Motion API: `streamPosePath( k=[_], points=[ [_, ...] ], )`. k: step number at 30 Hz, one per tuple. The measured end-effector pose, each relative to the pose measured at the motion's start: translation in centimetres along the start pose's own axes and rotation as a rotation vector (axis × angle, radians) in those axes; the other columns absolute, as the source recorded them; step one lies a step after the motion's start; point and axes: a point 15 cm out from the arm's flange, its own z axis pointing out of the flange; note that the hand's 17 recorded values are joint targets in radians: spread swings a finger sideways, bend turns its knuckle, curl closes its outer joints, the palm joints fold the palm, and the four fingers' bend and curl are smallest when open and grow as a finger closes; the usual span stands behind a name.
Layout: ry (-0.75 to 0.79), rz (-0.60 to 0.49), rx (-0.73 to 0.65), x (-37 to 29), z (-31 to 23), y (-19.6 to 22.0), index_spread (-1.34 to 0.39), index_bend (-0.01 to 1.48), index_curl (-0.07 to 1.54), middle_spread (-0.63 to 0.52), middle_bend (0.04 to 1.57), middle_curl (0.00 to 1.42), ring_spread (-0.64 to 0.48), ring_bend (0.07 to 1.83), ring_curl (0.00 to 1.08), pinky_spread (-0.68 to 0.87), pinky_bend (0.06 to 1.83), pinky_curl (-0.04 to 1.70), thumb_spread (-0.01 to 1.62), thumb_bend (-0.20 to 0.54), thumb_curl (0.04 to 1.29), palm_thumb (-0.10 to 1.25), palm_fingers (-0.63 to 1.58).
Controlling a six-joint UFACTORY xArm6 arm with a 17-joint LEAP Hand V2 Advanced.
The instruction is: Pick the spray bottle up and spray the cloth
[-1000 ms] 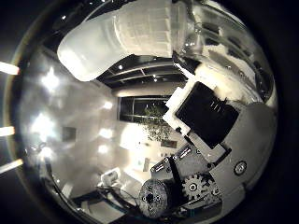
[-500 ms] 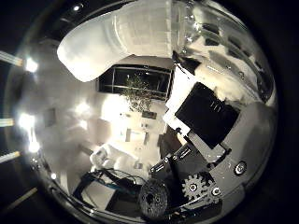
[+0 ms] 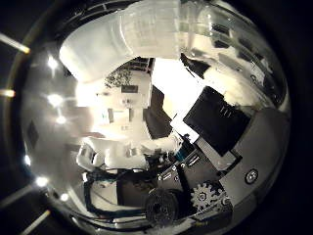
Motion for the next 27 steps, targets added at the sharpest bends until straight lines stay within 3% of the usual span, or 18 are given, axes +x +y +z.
streamPosePath(
  k=[9, 27],
  points=[
    [0.084, 0.041, -0.247, -0.5, 2.0, -0.6, -0.16, 1.21, 0.65, -0.06, 1.35, 0.57, -0.15, 1.48, 0.58, -0.18, 0.97, 1.41, 0.98, -0.014, 0.7, 1.06, 1.21],
    [0.37, 0.131, -0.637, 1.2, 7.9, 3.3, -0.16, 1.2, 0.65, -0.07, 1.35, 0.58, -0.15, 1.47, 0.58, -0.19, 0.96, 1.42, 0.99, -0.014, 0.71, 1.05, 1.21]
  ],
)
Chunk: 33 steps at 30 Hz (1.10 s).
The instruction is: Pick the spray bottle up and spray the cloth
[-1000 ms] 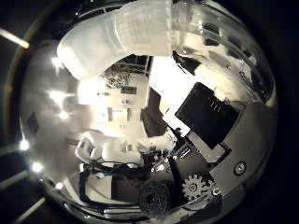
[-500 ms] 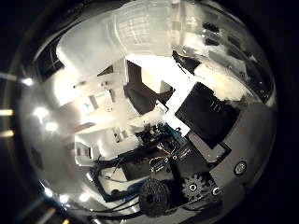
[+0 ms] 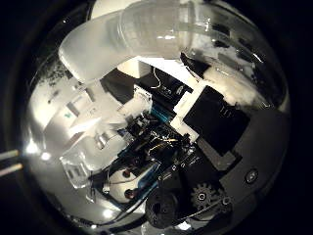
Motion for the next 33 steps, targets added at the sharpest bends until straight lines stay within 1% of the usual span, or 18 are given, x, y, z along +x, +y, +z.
streamPosePath(
  k=[5, 13, 17, 22, 24, 27, 31, 33],
  points=[
    [0.016, 0.034, -0.058, 0.7, 1.7, -0.6, -0.16, 1.2, 0.65, -0.07, 1.35, 0.58, -0.15, 1.47, 0.58, -0.2, 0.97, 1.41, 0.99, -0.014, 0.71, 1.05, 1.22],
    [0.01, 0.048, -0.067, 1.2, 2.4, -1.1, -0.16, 1.2, 0.65, -0.07, 1.35, 0.58, -0.15, 1.47, 0.58, -0.2, 0.97, 1.4, 0.99, -0.013, 0.7, 1.04, 1.22],
    [0.011, 0.043, -0.046, 1.2, 1.7, -0.9, -0.16, 1.2, 0.65, -0.07, 1.35, 0.58, -0.15, 1.48, 0.58, -0.2, 0.98, 1.4, 0.99, -0.014, 0.69, 1.04, 1.21],
    [0.005, 0.028, 0.036, 0.4, -0.5, -0.4, -0.16, 1.2, 0.65, -0.07, 1.35, 0.58, -0.15, 1.48, 0.58, -0.2, 0.98, 1.39, 0.99, -0.014, 0.69, 1.04, 1.21],
    [-0.02, 0.006, 0.073, -0.5, -1.3, -0.5, -0.16, 1.2, 0.65, -0.07, 1.35, 0.58, -0.15, 1.48, 0.58, -0.2, 0.98, 1.39, 0.99, -0.014, 0.69, 1.04, 1.21],
    [-0.097, -0.046, 0.126, -3.0, -2.3, -0.9, -0.16, 1.2, 0.65, -0.07, 1.35, 0.58, -0.15, 1.48, 0.58, -0.19, 0.98, 1.39, 0.99, -0.014, 0.69, 1.04, 1.21],
    [-0.228, -0.124, 0.215, -6.7, -4.1, -1.7, -0.16, 1.21, 0.65, -0.07, 1.35, 0.58, -0.15, 1.48, 0.58, -0.2, 0.97, 1.4, 0.99, -0.012, 0.69, 1.05, 1.21],
    [-0.304, -0.179, 0.268, -8.8, -5.2, -2.5, -0.16, 1.2, 0.65, -0.07, 1.35, 0.58, -0.15, 1.48, 0.58, -0.2, 0.97, 1.4, 0.99, -0.01, 0.7, 1.06, 1.21]
  ],
)
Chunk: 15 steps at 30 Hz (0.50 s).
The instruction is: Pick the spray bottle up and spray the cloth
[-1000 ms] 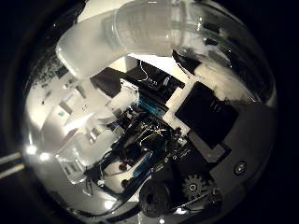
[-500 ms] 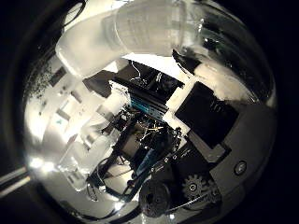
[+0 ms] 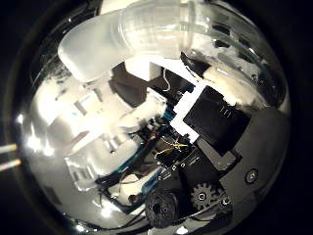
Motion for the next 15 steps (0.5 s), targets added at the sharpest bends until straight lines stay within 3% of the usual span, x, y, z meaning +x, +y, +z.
streamPosePath(
  k=[8, 15],
  points=[
    [-0.296, -0.246, 0.134, -10.1, 0.7, -4.6, -0.16, 1.2, 0.65, -0.07, 1.35, 0.58, -0.15, 1.48, 0.58, -0.2, 0.96, 1.41, 0.97, -0.015, 0.7, 1.07, 1.21],
    [-0.416, -0.348, 0.286, -12.1, 0.9, -9.4, -0.16, 1.2, 0.65, -0.06, 1.35, 0.58, -0.14, 1.48, 0.58, -0.2, 0.96, 1.42, 0.95, -0.015, 0.72, 1.07, 1.21]
  ],
)
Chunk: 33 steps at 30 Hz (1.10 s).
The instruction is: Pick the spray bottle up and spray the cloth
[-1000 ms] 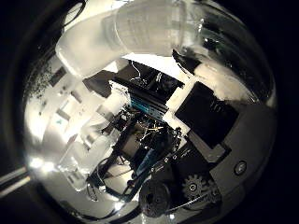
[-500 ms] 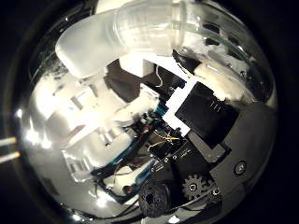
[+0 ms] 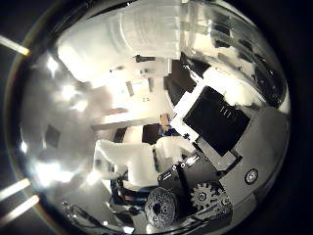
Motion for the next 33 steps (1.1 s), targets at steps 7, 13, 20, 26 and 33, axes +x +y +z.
streamPosePath(
  k=[7, 13, 20, 26, 33],
  points=[
    [-0.148, -0.061, 0.088, 1.3, 3.9, -3.1, -0.16, 1.2, 0.66, -0.06, 1.35, 0.58, -0.14, 1.47, 0.58, -0.2, 0.96, 1.4, 0.94, -0.015, 0.74, 1.06, 1.21],
    [-0.22, -0.066, 0.095, 3.7, 8.4, -3.7, -0.16, 1.2, 0.67, -0.05, 1.36, 0.58, -0.14, 1.47, 0.58, -0.2, 0.97, 1.37, 0.94, -0.015, 0.75, 1.05, 1.2],
    [-0.199, -0.064, 0.12, 7.6, 10.7, -4.0, -0.17, 1.2, 0.68, -0.05, 1.36, 0.58, -0.14, 1.47, 0.59, -0.19, 0.97, 1.36, 0.94, -0.014, 0.76, 1.04, 1.2],
    [-0.197, -0.05, 0.145, 10.0, 11.6, -4.1, -0.17, 1.21, 0.68, -0.05, 1.37, 0.58, -0.14, 1.46, 0.59, -0.19, 0.98, 1.33, 0.95, -0.015, 0.76, 1.04, 1.19],
    [-0.21, -0.018, 0.162, 11.8, 11.7, -3.9, -0.16, 1.2, 0.68, -0.05, 1.37, 0.58, -0.14, 1.46, 0.6, -0.19, 0.98, 1.32, 0.95, -0.015, 0.76, 1.03, 1.19]
  ],
)
